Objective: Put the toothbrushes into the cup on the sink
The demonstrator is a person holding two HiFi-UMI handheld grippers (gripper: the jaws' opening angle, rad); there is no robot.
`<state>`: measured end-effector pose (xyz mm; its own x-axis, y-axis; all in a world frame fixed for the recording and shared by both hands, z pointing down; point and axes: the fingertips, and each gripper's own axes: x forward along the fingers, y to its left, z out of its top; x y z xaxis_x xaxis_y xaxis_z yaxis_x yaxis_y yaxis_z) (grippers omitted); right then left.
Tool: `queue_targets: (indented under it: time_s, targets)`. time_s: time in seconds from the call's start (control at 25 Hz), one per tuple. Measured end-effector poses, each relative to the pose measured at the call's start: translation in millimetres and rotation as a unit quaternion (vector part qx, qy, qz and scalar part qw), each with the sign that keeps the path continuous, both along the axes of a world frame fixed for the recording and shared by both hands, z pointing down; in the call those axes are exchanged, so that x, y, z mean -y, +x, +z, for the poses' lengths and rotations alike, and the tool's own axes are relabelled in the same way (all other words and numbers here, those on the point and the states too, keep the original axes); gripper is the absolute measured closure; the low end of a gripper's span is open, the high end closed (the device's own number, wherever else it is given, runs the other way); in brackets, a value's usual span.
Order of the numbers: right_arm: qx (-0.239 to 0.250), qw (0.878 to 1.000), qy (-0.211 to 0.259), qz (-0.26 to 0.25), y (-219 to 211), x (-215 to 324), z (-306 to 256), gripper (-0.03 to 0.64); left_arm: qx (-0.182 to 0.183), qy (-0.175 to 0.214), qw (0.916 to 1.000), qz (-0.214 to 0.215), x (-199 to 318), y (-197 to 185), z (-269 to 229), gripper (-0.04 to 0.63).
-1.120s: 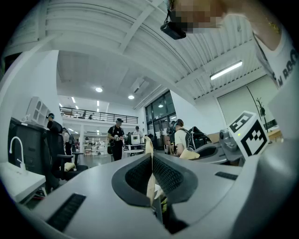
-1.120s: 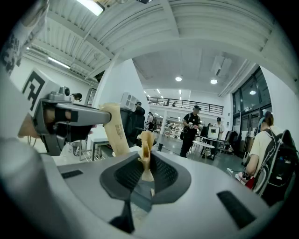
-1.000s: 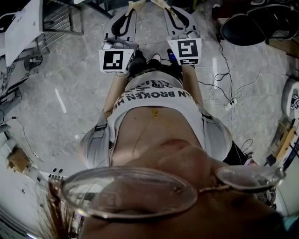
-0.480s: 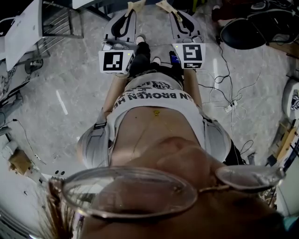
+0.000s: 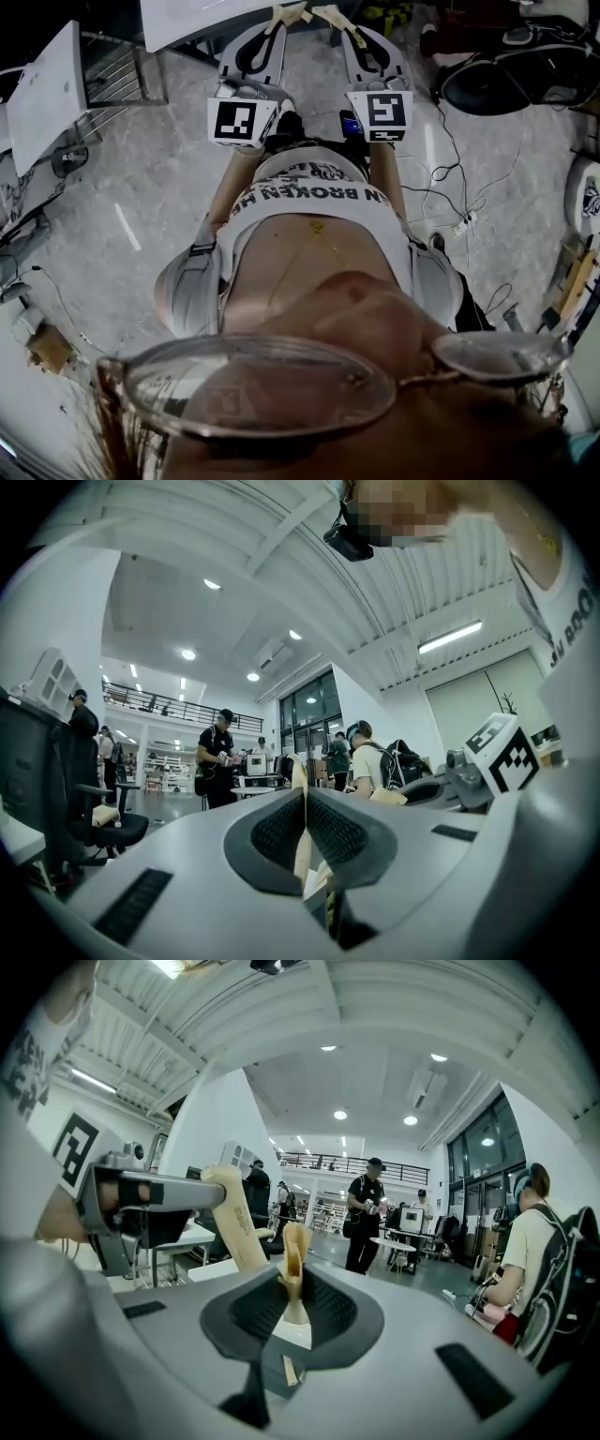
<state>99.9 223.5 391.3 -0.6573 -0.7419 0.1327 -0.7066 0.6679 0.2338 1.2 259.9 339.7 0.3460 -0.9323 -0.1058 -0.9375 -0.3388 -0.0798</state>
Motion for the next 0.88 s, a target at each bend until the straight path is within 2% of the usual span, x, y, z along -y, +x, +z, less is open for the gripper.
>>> queue_targets:
  time_s: [0.32,0.64,0.88]
  targets:
    - [-0.004,1.000,0.007,0.024,-35.6,49.7,-8.4,0.558,0.004,0.007,0.9998,0.018,52.1,-40.4,-7.6,0.580]
    - [-0.006,0.999,0.014,0.042,-71.9,75.1,-9.3,0.558,0.012,0.003,0.9996,0.026,76.6,-79.0,-3.2,0.580]
    - [-0.021,0.999,0.007,0.034,-96.9,87.8,-3.3,0.558,0.001,-0.004,0.9998,0.021,89.9,-102.0,1.5,0.580]
